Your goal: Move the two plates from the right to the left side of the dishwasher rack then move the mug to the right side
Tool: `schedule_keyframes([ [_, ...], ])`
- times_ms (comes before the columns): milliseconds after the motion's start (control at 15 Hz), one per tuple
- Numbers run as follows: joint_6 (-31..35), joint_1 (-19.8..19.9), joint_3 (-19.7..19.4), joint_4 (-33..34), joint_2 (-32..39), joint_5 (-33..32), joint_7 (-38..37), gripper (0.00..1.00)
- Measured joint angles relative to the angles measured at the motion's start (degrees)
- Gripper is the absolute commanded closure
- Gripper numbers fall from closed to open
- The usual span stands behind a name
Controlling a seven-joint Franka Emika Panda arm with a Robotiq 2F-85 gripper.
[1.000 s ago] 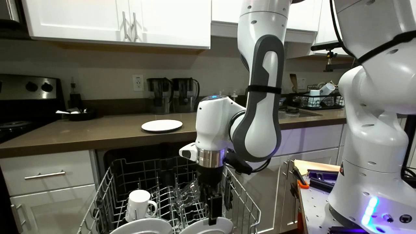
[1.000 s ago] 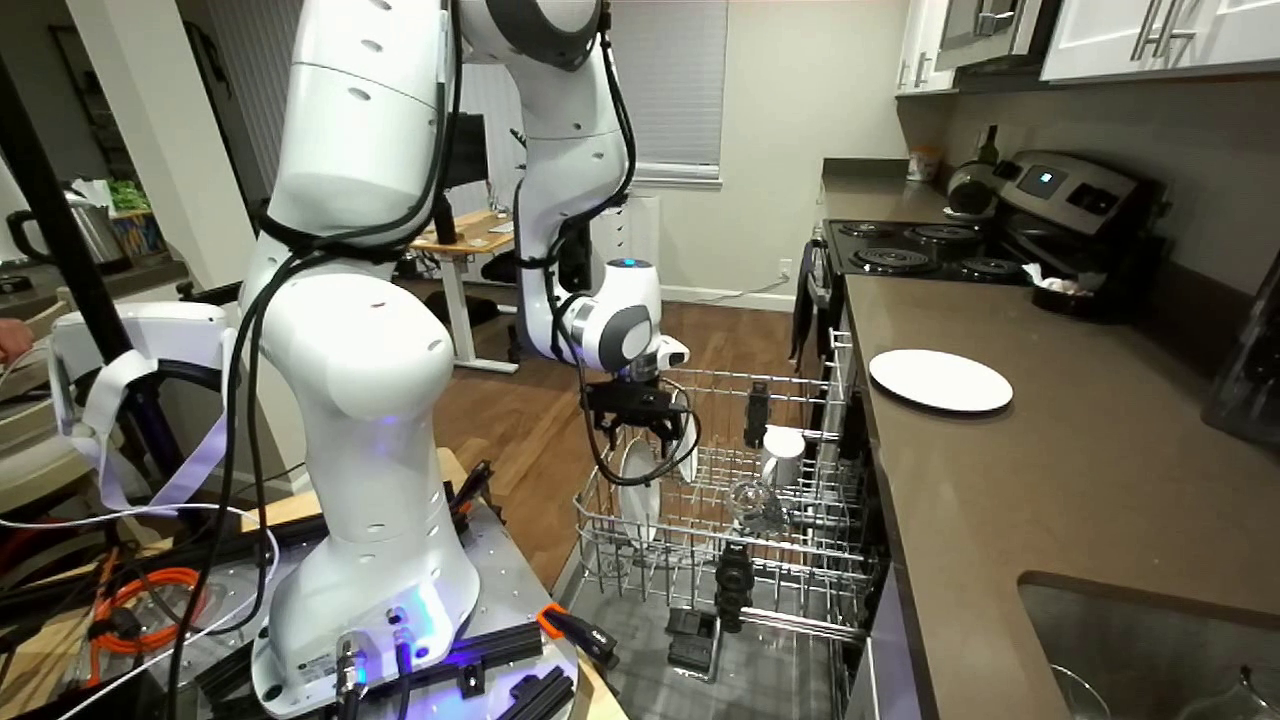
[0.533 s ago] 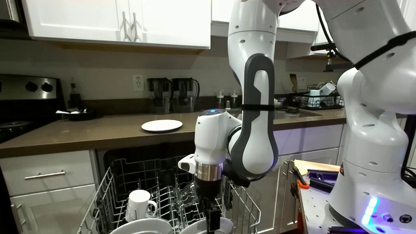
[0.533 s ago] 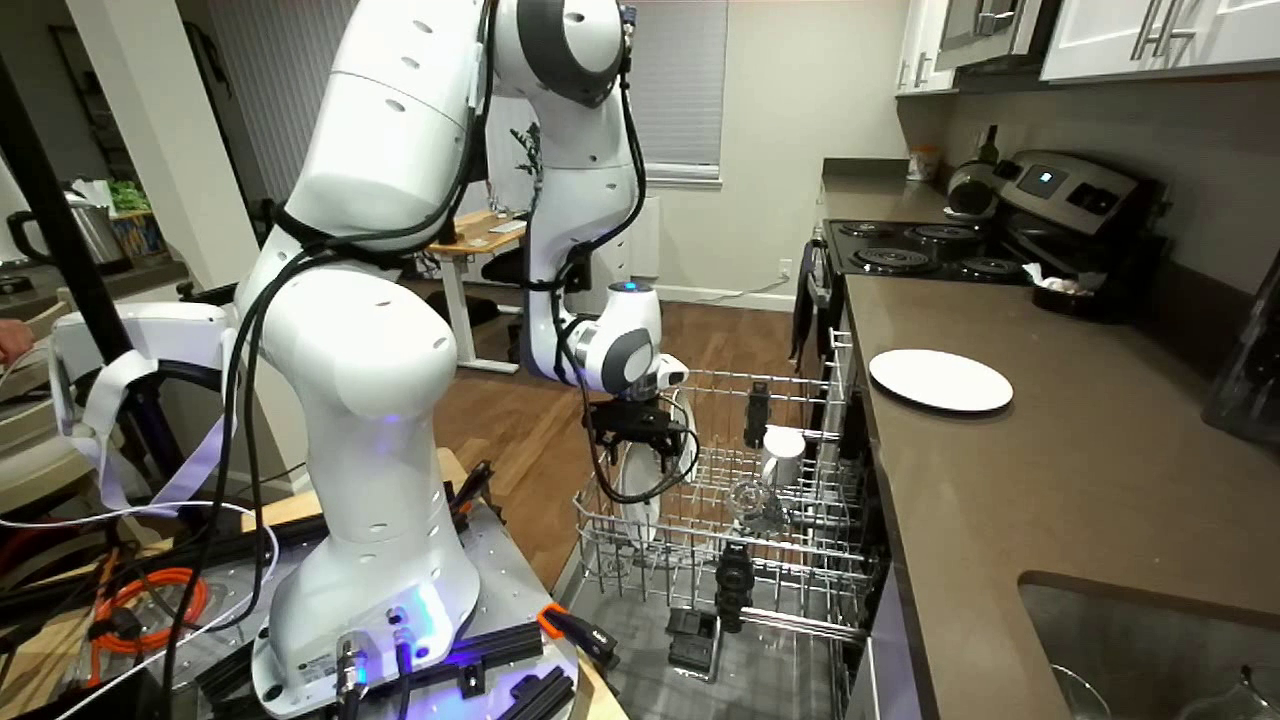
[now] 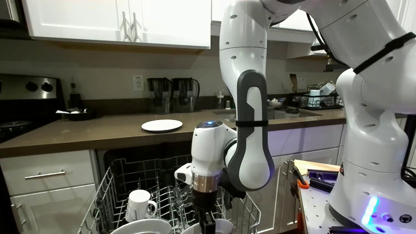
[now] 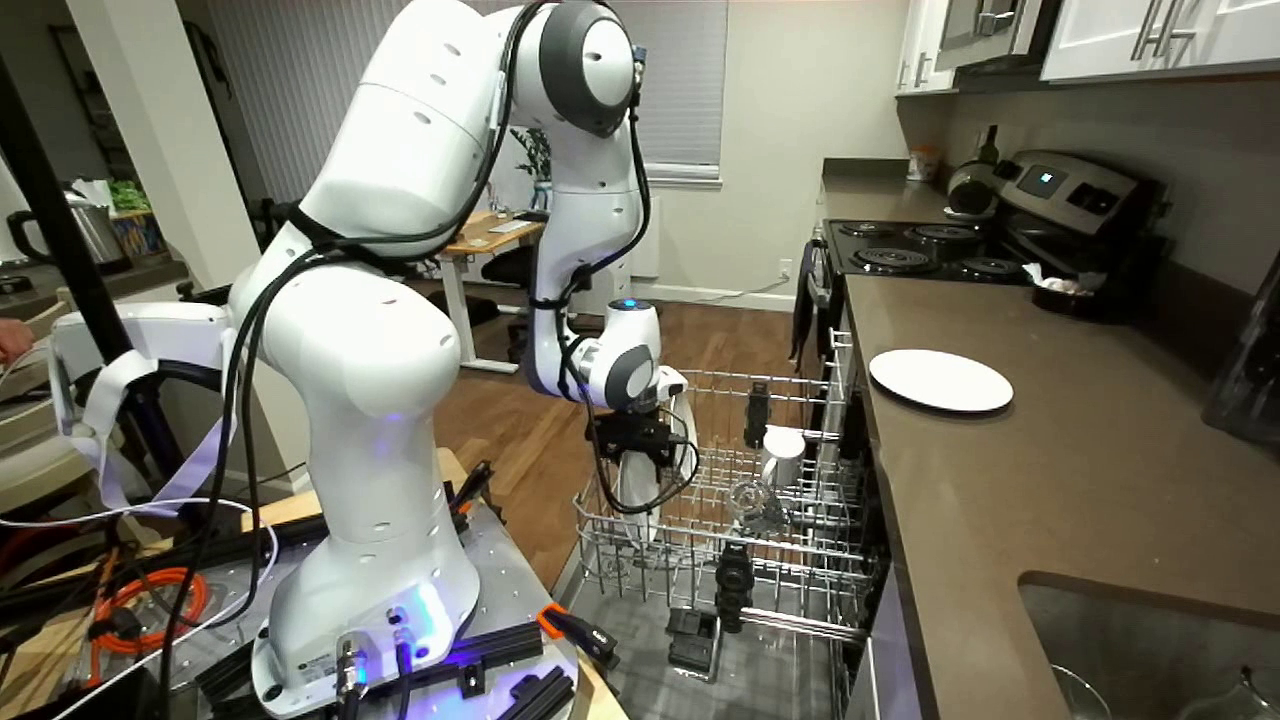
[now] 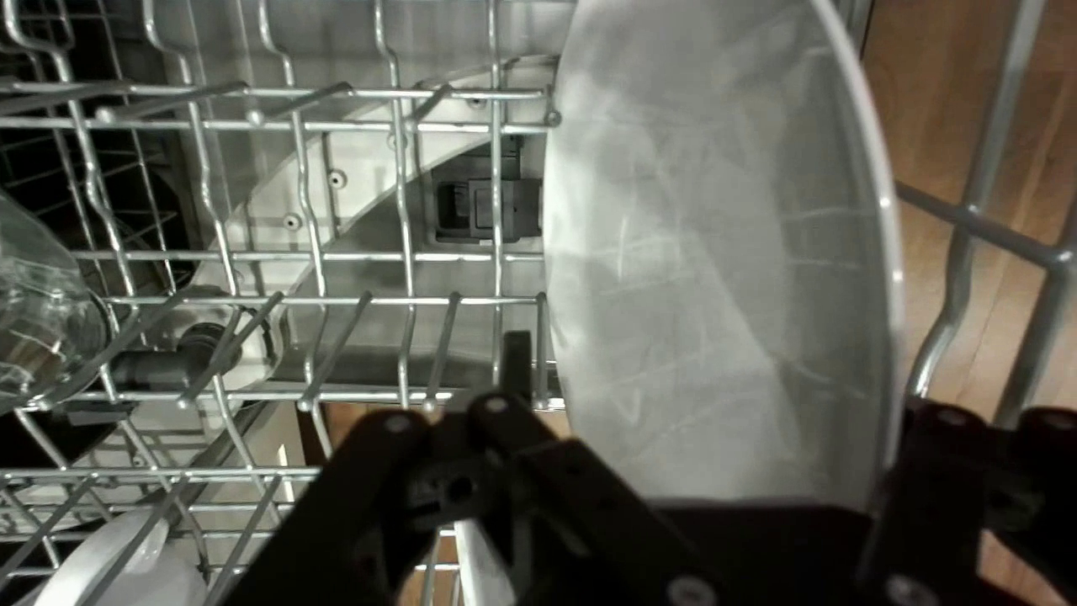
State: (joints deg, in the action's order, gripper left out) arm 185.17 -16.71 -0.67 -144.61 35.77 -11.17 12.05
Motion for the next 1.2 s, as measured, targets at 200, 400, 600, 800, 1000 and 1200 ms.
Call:
schedule_keyframes([
  [200,-2.6,6.4,5.4,0.4,-0.7,-0.1,0.0,0.78],
  [400,-7.0,12.7,11.0,0.5,-1.8,-0.1,0.1,0.97],
  [600,-11.4,17.7,14.8,0.5,-4.2,0.0,0.5,0.97],
  [800,-17.3,22.2,18.3,0.5,-8.0,0.9,2.0,1.00],
  [1000,-23.8,24.8,22.3,0.5,-12.1,5.1,5.2,0.98],
  [1200,-29.0,24.7,23.3,0.6,-16.6,9.1,8.1,0.98],
])
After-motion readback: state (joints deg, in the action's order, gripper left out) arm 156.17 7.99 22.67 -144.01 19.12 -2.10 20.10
